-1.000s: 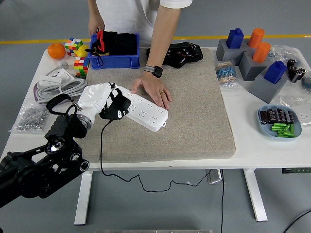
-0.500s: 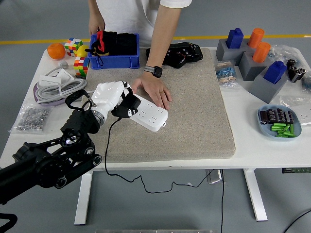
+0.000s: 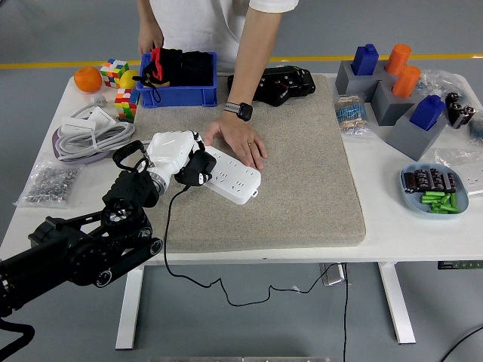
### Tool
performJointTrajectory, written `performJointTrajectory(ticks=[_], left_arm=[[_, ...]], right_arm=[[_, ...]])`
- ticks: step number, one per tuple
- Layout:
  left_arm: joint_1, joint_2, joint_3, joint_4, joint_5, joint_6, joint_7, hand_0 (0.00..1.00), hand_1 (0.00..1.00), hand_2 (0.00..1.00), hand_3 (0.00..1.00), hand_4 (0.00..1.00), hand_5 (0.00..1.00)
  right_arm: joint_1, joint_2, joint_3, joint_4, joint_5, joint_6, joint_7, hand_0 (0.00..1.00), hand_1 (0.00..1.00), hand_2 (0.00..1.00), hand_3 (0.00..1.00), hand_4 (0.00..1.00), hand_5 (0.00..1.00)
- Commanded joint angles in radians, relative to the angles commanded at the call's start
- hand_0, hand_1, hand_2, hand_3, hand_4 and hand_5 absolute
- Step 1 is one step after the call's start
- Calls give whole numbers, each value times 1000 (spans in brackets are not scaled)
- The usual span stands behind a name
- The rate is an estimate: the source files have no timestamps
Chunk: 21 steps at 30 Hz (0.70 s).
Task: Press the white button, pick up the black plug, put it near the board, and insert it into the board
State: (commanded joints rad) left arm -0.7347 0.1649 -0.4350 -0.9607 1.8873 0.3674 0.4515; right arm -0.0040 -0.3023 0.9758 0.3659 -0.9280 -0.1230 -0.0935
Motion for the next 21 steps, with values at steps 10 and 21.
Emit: performJointTrajectory(ticks=[10, 21], left_arm=[[1, 21, 23, -8, -5, -11, 5, 160, 257, 273, 442, 543, 2], [-3, 23, 31, -13, -13, -4, 4, 153, 254, 271, 441, 541, 2]], right_arm=[[-4, 2, 6, -1, 0, 0, 0, 568, 522, 538, 551, 641, 360], [-1, 4, 11, 1, -1, 0, 0, 567, 521, 538, 551, 642, 358]])
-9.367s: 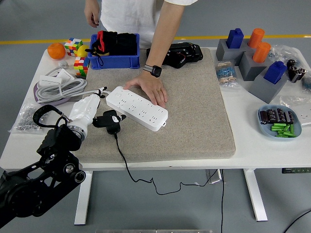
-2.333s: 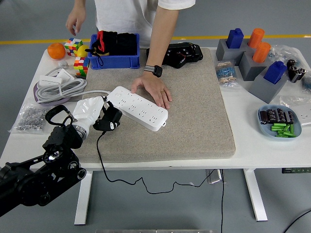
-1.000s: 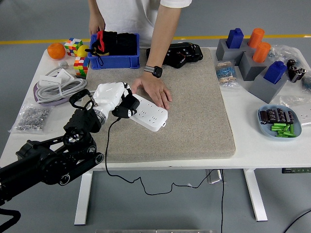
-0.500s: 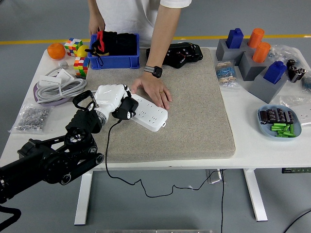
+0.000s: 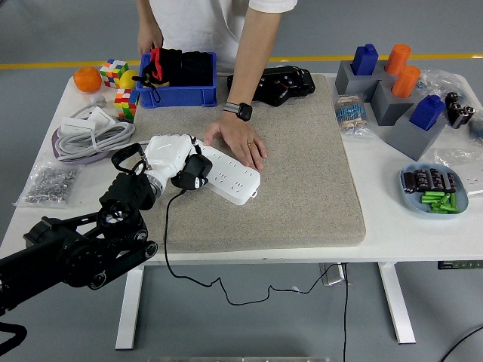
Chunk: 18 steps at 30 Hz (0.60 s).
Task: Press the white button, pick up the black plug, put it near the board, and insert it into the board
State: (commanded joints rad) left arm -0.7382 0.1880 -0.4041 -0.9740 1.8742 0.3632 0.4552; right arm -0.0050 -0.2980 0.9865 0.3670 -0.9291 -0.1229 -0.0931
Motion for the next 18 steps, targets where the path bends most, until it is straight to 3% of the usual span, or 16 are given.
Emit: performJointTrajectory(ticks=[1, 6, 7, 12, 13, 18], left_arm=[[0, 0, -2, 0, -6, 1, -1, 179, 300, 322, 503, 583, 2], [3, 2, -11, 0, -52, 8, -20, 179, 300, 322, 503, 583, 2], [3, 2, -13, 0, -61, 11, -26, 376, 598, 608, 735, 939, 29], [6, 1, -21, -1, -94, 22, -52, 376, 598, 608, 735, 939, 29], [9, 1, -23, -4, -110, 28, -60, 841, 929, 952, 986, 998, 538], [12, 1, -27, -9, -127, 32, -63, 841, 929, 952, 986, 998, 538]], right_arm=[[0, 0, 0, 0, 0, 0, 0, 567, 520, 538, 551, 642, 357], [-2, 1, 2, -2, -1, 1, -1, 567, 520, 538, 551, 642, 357], [-3, 1, 1, -2, -1, 1, -1, 566, 520, 538, 551, 643, 356], [-4, 1, 1, -2, -1, 1, -1, 566, 520, 538, 551, 643, 356], [-3, 1, 1, -1, -1, 1, -1, 568, 520, 538, 550, 642, 357], [-2, 2, 2, -1, -2, 0, 0, 568, 520, 538, 550, 642, 357]])
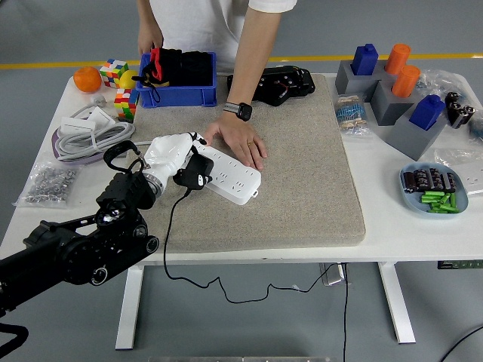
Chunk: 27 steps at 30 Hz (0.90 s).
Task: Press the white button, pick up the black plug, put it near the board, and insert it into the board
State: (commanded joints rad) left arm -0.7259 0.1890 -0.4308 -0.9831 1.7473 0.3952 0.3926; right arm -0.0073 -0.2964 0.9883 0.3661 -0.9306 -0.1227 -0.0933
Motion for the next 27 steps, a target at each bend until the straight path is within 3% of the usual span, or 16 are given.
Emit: performJointTrajectory(ticks=[1, 6, 12, 13, 18, 19, 24, 25, 27], left_arm=[[1, 1, 0, -2, -2, 0, 1, 896, 968, 988, 998, 998, 675], [28, 19, -40, -55, 30, 14, 9, 896, 968, 988, 998, 998, 675], [93, 89, -78, -201, 75, 61, -34, 903, 969, 991, 998, 998, 668], [107, 105, -75, -227, 77, 65, -40, 901, 938, 924, 897, 996, 613], [160, 171, -50, -297, 58, 54, -64, 901, 938, 924, 897, 996, 613], [163, 175, -47, -298, 52, 49, -68, 898, 920, 868, 843, 865, 588], [172, 180, -33, -283, 13, 26, -90, 898, 920, 868, 843, 865, 588], [170, 177, -31, -281, 11, 24, -91, 898, 903, 832, 808, 709, 655], [167, 171, -27, -277, 9, 22, -92, 898, 903, 832, 808, 709, 655]], right_arm=[[0, 0, 1, 0, 0, 0, 0, 568, 521, 538, 551, 642, 356], [0, 0, 6, 1, -1, -1, 1, 568, 521, 538, 551, 642, 356], [-2, 2, 12, -1, -4, -2, 1, 569, 521, 538, 549, 642, 355], [-2, 2, 14, -1, -4, -2, 1, 569, 520, 538, 551, 643, 357], [-3, 3, 21, 0, -5, -2, 2, 569, 520, 538, 551, 643, 357], [-3, 2, 21, 0, -5, -3, 2, 569, 520, 538, 551, 642, 353], [-2, 2, 19, 0, -5, -3, 3, 569, 520, 538, 551, 642, 353], [-2, 2, 19, 0, -5, -3, 3, 569, 520, 538, 552, 642, 354], [0, 3, 17, 0, -5, -3, 3, 569, 520, 538, 552, 642, 354]])
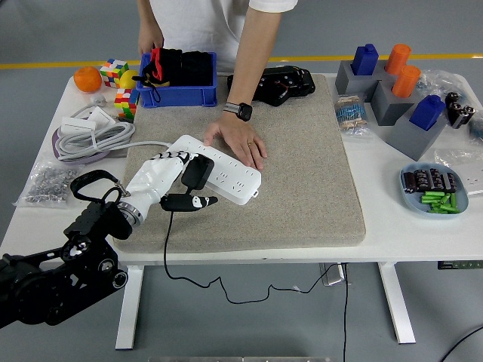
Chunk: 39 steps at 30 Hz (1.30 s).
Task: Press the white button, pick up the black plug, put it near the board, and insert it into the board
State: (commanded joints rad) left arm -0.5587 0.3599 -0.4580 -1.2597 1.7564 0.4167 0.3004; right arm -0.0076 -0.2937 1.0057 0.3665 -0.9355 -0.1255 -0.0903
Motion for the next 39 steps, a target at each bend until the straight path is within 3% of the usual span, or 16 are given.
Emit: performJointTrajectory(ticks=[8, 19, 31, 35, 39], left_arm=[[-33, -40, 14, 52, -2, -13, 5, 898, 901, 829, 803, 701, 651], [-96, -109, 52, 171, -36, -32, 10, 891, 882, 816, 787, 661, 664], [-74, -105, 62, 186, -95, -30, 9, 874, 869, 812, 778, 662, 657], [-60, -98, 32, 171, -90, -23, 4, 862, 861, 811, 776, 667, 655], [-43, -83, -40, 132, -75, -19, 8, 862, 861, 811, 776, 667, 655]], right_arm=[[2, -3, -8, -2, 3, -3, 3, 568, 519, 538, 552, 642, 354], [5, -5, -24, 0, 7, -2, 3, 568, 519, 538, 552, 641, 352], [3, -5, -22, -1, 7, -3, 3, 568, 518, 537, 552, 641, 352], [2, -4, -20, 0, 6, -3, 3, 567, 517, 537, 552, 641, 351], [0, -3, -16, 0, 6, -3, 4, 567, 517, 537, 552, 641, 351]])
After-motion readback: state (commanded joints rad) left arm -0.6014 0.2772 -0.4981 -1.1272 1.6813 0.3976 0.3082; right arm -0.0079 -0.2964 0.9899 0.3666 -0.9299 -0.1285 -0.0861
